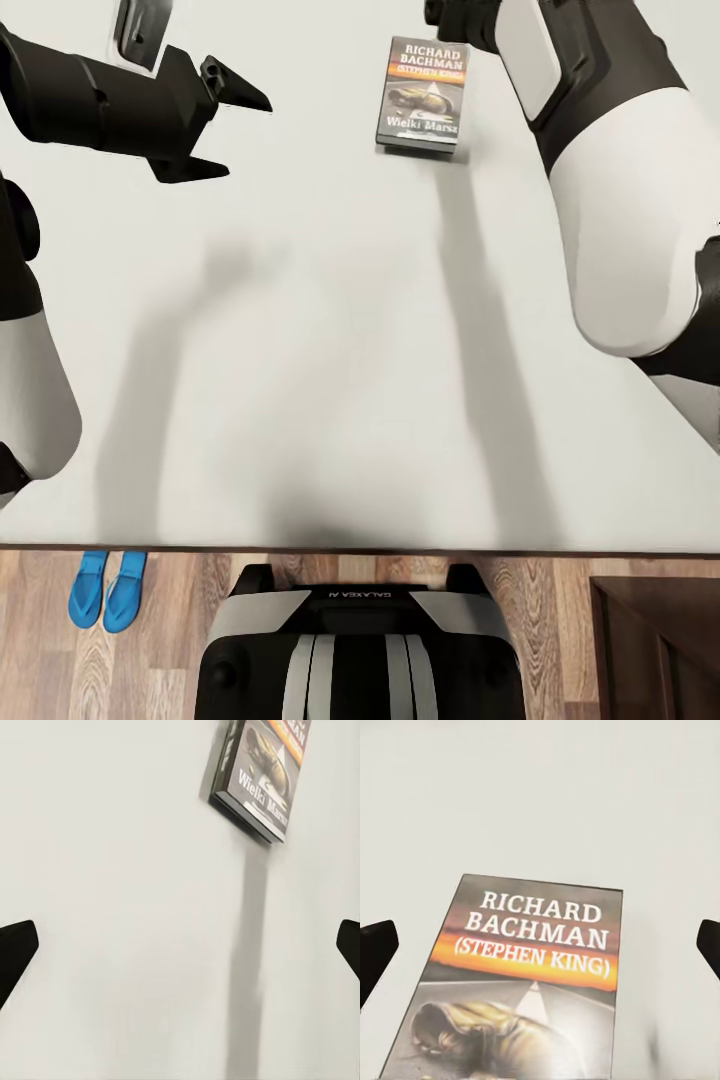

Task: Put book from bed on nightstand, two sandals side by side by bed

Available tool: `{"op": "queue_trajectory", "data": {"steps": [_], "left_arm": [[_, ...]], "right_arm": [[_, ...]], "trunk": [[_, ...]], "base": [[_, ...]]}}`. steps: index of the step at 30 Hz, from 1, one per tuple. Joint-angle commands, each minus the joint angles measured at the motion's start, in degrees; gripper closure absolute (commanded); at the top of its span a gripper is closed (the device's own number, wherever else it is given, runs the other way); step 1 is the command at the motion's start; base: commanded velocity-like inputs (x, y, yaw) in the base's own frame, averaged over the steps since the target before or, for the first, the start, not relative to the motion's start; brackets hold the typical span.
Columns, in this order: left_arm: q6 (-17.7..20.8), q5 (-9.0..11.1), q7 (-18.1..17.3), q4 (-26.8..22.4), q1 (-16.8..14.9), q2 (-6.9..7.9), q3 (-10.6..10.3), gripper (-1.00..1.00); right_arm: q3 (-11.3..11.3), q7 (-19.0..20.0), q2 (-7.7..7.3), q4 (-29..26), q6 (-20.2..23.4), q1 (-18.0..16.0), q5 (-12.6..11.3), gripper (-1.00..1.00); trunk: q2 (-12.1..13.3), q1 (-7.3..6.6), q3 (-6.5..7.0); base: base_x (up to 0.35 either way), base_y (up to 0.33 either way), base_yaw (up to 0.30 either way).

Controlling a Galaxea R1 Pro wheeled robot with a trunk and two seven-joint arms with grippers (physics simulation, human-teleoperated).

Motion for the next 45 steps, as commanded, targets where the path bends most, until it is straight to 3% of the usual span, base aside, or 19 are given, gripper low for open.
{"op": "queue_trajectory", "data": {"steps": [1,16,22,26,45], "left_arm": [[0.4,0.5,0.6,0.0,0.0,0.03,0.0,-1.0],[0.5,0.5,0.6,0.0,0.0,0.03,-0.3,-1.0],[-1.0,1.3,1.0,0.1,2.0,1.97,-2.3,-1.0],[-1.0,1.3,1.0,0.1,3.2,3.25,-2.9,-1.0],[-1.0,1.3,1.0,0.1,3.7,3.25,-2.9,-1.0]], "right_arm": [[-0.2,-0.2,0.06,-0.1,0.4,0.1,-0.2,-1.0],[-0.2,-0.3,0.06,2.1,-0.7,1.4,-0.8,-1.0],[-0.2,-1.3,0.06,0.3,0.7,3.3,-2.8,-1.0],[-0.2,-1.3,0.06,0.3,0.7,4.1,-2.8,-1.0],[-0.2,-1.3,0.06,0.3,0.7,4.1,-2.8,-1.0]], "trunk": [[0.0,0.03,-0.02],[0.0,0.03,-0.02],[0.0,0.03,-0.02],[0.0,0.03,-0.02],[0.0,0.03,-0.02]], "base": [[0.256,0.067,0.0],[0.102,0.025,0.0],[0.0,0.0,0.0],[0.0,0.0,0.0],[0.0,0.0,0.0]]}}
